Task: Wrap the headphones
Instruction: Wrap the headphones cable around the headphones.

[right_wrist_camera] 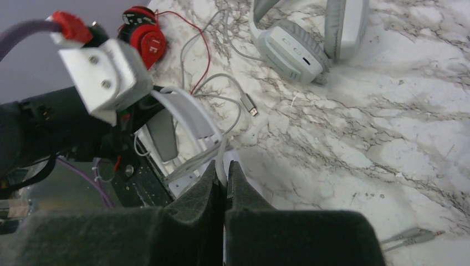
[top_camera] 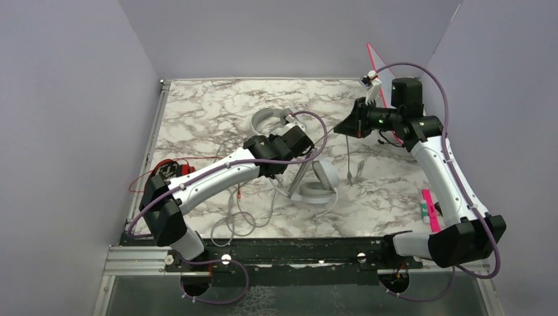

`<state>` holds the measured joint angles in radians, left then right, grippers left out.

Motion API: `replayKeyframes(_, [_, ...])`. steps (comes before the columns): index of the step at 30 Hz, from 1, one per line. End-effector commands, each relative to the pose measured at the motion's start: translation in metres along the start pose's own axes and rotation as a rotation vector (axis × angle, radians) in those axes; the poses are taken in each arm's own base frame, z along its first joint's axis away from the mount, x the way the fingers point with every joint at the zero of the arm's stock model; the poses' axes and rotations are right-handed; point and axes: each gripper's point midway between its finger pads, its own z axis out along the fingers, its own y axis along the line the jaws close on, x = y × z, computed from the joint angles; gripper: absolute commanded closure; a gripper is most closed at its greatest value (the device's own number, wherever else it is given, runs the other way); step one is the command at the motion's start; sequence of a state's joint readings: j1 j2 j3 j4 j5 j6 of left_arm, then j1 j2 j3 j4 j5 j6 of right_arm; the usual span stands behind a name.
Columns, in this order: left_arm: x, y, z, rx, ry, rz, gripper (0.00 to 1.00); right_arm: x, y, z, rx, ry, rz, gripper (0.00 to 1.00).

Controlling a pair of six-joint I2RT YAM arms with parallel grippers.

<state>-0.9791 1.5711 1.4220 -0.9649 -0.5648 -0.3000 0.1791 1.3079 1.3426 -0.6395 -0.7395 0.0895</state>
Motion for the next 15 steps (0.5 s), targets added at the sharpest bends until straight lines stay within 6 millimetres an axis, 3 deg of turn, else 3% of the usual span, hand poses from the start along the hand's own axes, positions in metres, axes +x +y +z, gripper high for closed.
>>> replayKeyframes(1, [0.034,0.037,0.013,-0.103,0.148,0.046,1.0,-0.045,0.044,-0.033,-0.119,-0.147,-0.092,1.0])
replayKeyframes(5, [0.009,0.054,0.023,-0.157,0.101,-0.023,1.0,-0.029,0.07,-0.025,-0.291,-0.077,-0.021,1.0])
replayKeyframes(10, [-0.04,0.066,0.027,-0.199,0.007,-0.107,1.0,-0.02,0.108,-0.01,-0.428,-0.078,0.051,0.99])
replayKeyframes(15, [-0.094,0.057,0.02,-0.149,-0.103,-0.196,1.0,-0.023,0.115,0.013,-0.415,-0.087,0.159,0.97])
